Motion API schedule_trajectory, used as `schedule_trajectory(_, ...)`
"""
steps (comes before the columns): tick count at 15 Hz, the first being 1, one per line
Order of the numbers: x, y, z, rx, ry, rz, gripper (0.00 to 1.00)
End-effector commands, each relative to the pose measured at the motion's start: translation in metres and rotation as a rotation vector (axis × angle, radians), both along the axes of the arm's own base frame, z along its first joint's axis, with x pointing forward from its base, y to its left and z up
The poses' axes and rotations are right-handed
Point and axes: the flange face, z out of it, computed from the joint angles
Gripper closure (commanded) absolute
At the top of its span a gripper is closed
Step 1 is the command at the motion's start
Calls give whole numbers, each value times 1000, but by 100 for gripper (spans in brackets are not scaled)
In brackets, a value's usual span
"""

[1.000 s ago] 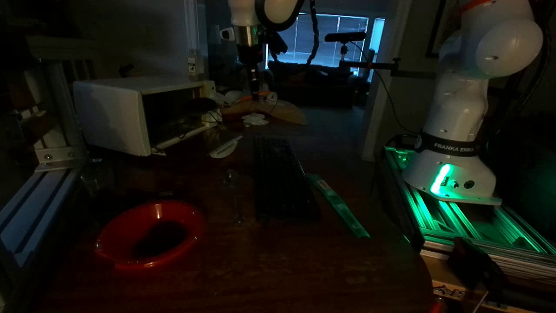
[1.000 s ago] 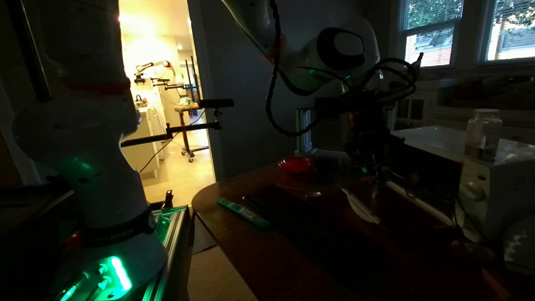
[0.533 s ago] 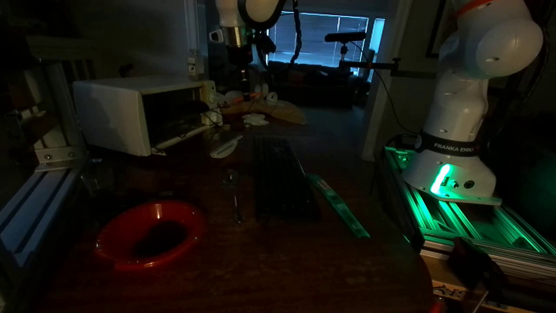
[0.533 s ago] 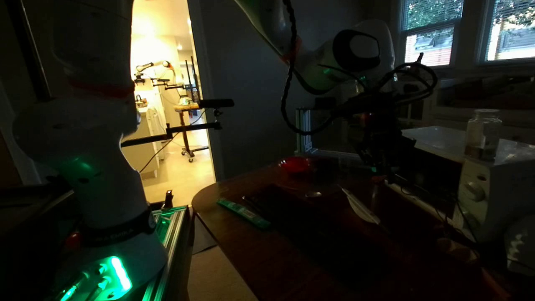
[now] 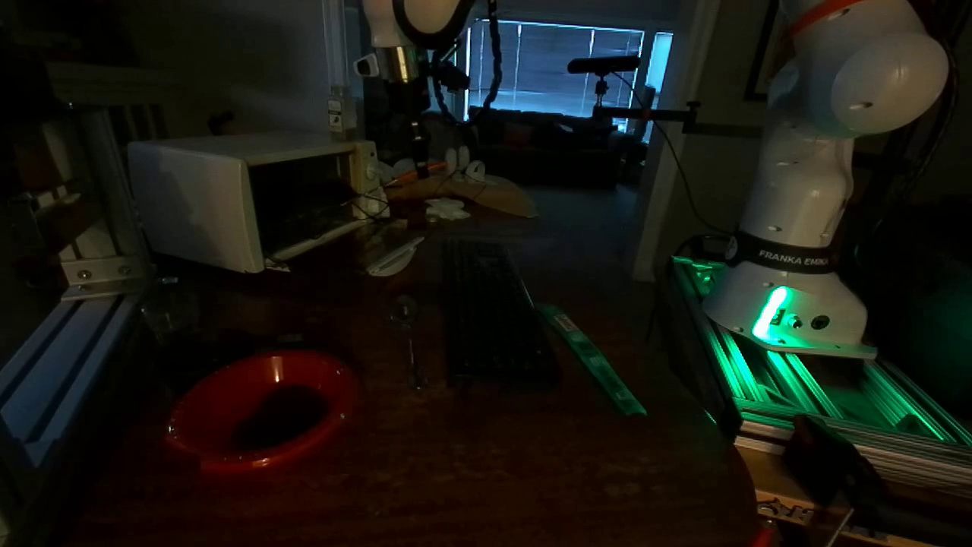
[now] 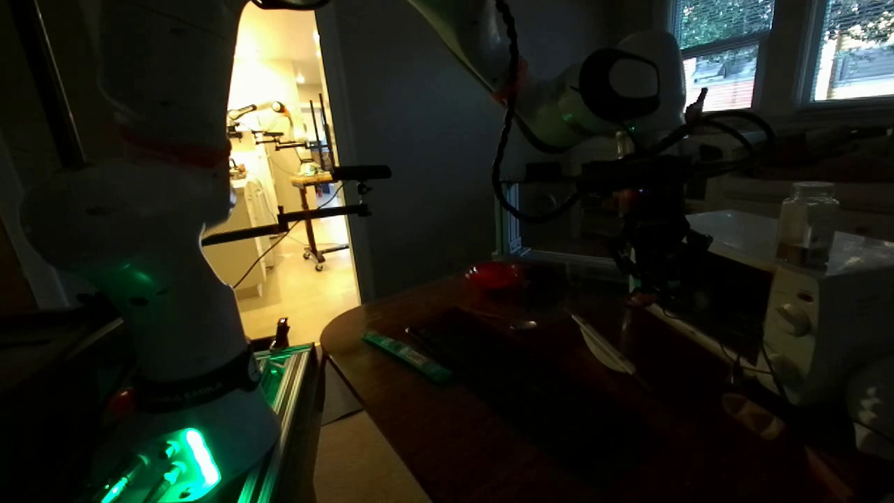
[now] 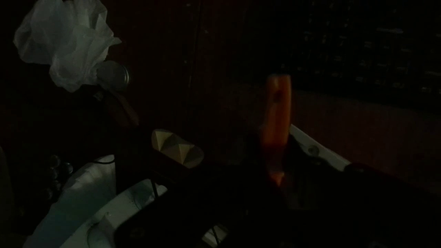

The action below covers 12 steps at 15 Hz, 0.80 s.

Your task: Pick up the computer mouse and put it in the microwave

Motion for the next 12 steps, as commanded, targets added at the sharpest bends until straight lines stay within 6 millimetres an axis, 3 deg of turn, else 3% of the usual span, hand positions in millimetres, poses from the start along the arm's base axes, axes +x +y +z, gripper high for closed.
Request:
schedule_trajectory(1, 14, -6, 0, 49, 57, 26, 95)
schedule_trajectory(12, 31, -22, 26, 182, 192, 86, 95)
